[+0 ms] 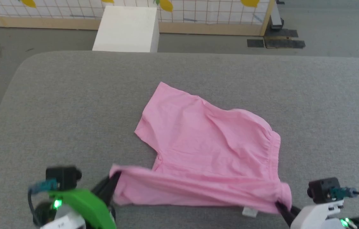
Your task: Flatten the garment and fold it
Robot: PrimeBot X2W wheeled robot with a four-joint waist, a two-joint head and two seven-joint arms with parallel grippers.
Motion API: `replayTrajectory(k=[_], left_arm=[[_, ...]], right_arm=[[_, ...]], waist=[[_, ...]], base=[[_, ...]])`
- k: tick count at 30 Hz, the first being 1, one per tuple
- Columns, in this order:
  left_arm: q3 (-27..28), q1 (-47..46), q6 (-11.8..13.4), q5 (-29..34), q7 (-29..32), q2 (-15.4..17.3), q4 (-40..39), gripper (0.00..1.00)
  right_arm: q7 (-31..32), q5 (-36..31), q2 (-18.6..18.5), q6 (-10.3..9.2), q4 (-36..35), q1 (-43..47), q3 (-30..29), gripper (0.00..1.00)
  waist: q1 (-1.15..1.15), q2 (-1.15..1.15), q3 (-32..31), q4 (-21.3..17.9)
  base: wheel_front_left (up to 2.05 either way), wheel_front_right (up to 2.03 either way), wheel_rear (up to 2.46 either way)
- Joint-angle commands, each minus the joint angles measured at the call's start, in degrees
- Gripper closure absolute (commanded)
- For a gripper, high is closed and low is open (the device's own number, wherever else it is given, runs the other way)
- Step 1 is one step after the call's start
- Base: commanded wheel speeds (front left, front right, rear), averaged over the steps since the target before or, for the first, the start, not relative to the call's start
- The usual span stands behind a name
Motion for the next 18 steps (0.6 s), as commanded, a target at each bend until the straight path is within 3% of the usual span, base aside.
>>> replayTrajectory(k=[1, 10, 18], left_arm=[[-0.27, -3.68, -1.12, 1.34, -0.88, 0.21, 0.50, 1.00], [-2.64, -24.27, -6.67, 3.09, 1.57, 1.64, 9.23, 1.00], [-2.81, -39.47, -7.85, 2.80, 4.13, 1.94, 20.22, 1.00]], right_arm=[[-0.77, -0.38, 0.02, -0.11, -1.04, -1.96, 0.54, 1.00], [-1.12, 0.18, -2.58, -0.11, -1.23, -14.26, 4.42, 1.00], [-1.71, 0.58, -3.08, -0.11, 4.98, -26.95, 6.22, 1.00]], waist=[[0.00, 0.00, 1.14, -1.07], [0.00, 0.00, 6.03, -5.30], [0.00, 0.00, 12.39, -8.81]], base=[[0.00, 0.00, 0.00], [0.00, 0.00, 0.00], [0.00, 0.00, 0.00]])
